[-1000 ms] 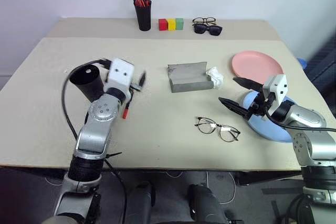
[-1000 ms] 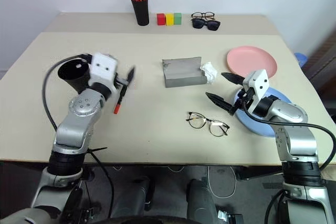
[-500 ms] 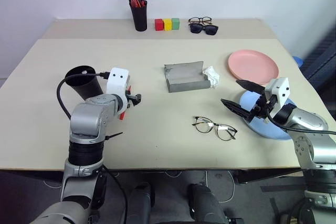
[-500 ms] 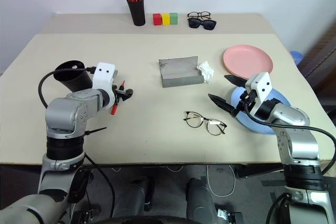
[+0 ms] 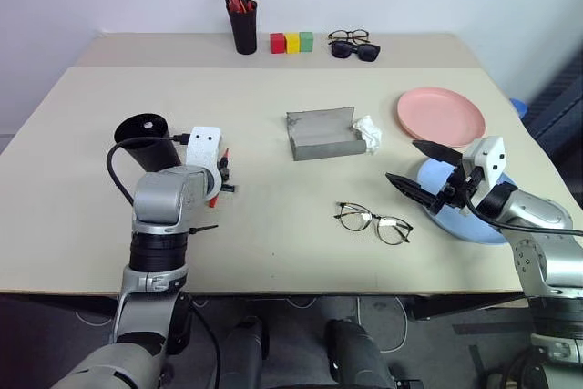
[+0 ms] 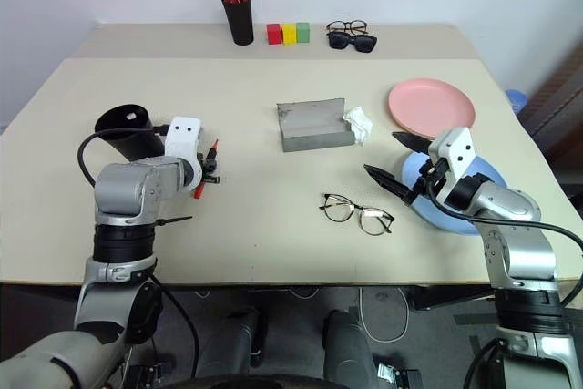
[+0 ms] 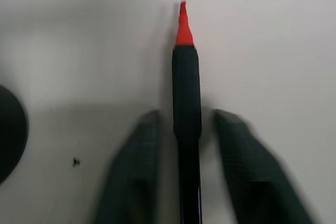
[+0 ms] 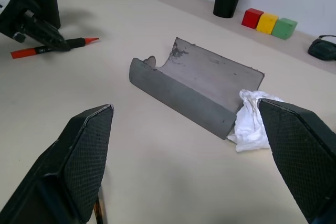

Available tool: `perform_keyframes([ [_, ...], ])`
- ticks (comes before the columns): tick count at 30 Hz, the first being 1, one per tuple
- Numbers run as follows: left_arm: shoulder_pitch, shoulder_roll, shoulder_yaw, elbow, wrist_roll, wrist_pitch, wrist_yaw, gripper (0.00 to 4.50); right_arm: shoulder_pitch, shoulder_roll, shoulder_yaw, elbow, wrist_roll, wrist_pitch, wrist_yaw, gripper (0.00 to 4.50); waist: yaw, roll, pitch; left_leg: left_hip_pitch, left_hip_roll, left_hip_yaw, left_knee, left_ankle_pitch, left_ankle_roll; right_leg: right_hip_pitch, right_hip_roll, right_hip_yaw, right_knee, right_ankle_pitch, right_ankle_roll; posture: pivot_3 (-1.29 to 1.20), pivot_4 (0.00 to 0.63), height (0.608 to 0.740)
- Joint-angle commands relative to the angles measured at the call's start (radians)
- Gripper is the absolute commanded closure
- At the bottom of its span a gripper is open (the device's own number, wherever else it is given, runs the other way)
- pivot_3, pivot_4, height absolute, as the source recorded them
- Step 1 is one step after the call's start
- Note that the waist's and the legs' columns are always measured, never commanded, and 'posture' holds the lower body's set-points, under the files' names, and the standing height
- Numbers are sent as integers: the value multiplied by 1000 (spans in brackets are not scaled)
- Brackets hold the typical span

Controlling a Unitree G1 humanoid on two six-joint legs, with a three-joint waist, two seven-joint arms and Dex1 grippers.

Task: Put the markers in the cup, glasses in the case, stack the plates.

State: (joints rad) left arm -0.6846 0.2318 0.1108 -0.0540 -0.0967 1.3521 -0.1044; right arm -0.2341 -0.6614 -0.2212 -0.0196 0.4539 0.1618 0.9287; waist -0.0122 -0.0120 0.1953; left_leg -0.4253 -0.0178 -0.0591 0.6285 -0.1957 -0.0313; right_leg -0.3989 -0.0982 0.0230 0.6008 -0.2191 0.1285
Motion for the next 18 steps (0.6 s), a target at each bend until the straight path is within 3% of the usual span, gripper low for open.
perform_keyframes([
  [1, -5, 2, -4, 9, -3, -15, -1, 4475, 0, -17, -34, -46, 15, -12, 1, 0, 0, 0, 0, 0, 0, 0, 0, 0, 0, 0, 0, 0, 0, 0, 0, 0, 150, 740],
  [18, 54, 41, -73, -137, -43, -34, -84, 4475, -33, -15, 26, -100, 100, 53, 146, 0, -1, 0, 0, 0, 0, 0, 0, 0, 0, 0, 0, 0, 0, 0, 0, 0, 150, 740],
])
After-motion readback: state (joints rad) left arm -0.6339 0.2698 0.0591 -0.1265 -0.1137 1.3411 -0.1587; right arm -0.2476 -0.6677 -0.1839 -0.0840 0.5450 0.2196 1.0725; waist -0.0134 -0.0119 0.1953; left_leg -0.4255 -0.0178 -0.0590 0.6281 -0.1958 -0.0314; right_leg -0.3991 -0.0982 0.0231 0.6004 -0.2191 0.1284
